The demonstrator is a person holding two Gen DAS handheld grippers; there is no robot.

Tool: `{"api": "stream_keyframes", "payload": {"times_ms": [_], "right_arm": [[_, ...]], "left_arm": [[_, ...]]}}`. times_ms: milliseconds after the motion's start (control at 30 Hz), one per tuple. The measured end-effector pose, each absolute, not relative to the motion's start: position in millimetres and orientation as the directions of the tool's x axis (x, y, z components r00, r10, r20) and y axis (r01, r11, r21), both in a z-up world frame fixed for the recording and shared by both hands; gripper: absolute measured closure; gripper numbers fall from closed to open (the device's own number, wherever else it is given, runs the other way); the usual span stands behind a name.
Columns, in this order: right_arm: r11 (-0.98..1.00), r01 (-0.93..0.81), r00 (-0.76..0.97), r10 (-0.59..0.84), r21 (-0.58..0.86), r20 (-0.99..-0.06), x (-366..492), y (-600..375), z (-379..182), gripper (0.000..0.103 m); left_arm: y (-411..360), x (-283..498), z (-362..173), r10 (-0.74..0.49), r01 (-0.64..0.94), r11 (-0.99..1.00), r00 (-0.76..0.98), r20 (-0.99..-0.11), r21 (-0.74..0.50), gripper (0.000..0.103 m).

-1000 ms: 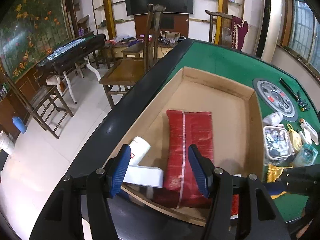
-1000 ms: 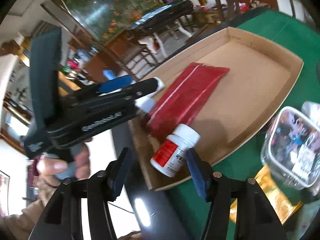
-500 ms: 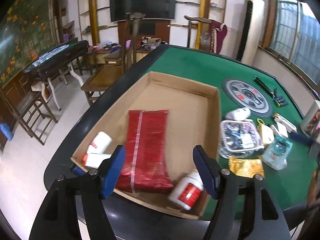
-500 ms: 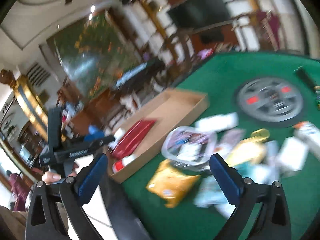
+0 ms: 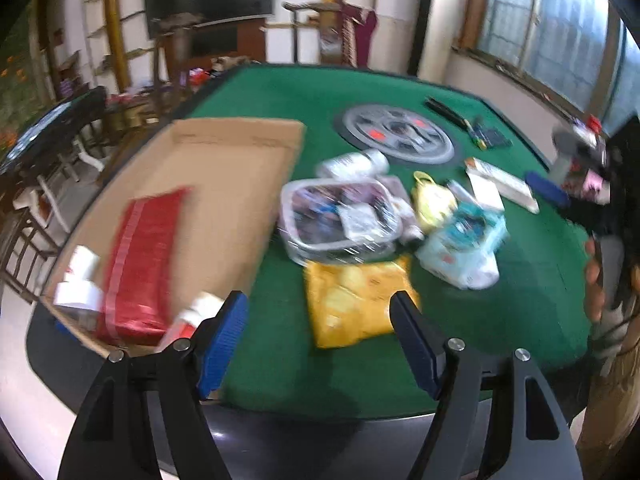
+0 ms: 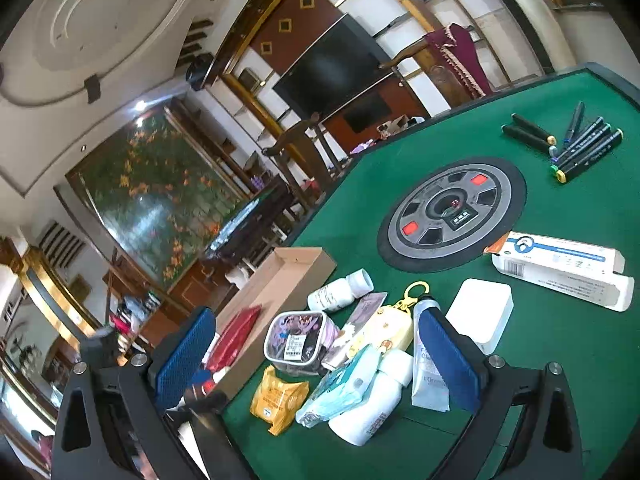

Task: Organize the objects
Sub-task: 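Move the left gripper back over the yellow snack packet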

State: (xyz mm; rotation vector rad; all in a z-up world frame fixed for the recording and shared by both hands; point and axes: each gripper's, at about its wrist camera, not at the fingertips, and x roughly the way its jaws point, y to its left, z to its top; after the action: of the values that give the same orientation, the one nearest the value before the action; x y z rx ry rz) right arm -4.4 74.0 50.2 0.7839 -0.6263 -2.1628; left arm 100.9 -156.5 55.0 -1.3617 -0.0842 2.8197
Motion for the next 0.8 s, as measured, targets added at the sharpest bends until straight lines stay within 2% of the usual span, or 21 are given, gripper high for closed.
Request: {"api": "stream_keyframes", "payload": {"times_ms": [200,600,800], "right_arm": [[-0.62,0.479,-0.523,-0.77,0.621,-0.365,-5.7,69.7,43.9,0.0],[-0.623,0.507,-0.5,-0.776,0.596,-0.385,-2.6,59.7,40.2,0.0],[-0.628,0.506,-0.501,-0.772,0.591,-0.39,-3.2,59.9,39.4,0.0]], "left_arm": [[-130.5,84.8,27.9,0.027,-0.007,-1.0,-0.576,-0.817,-0.028,0.03],[-124.8,74.5,21.5,0.092,-0.024,-0.995,-0.603,-0.793,-0.097,0.027],[-117.4,70.3,23.2,0.039,0.006,-0.999,-0.61,-0.791,-0.054,0.027]]}}
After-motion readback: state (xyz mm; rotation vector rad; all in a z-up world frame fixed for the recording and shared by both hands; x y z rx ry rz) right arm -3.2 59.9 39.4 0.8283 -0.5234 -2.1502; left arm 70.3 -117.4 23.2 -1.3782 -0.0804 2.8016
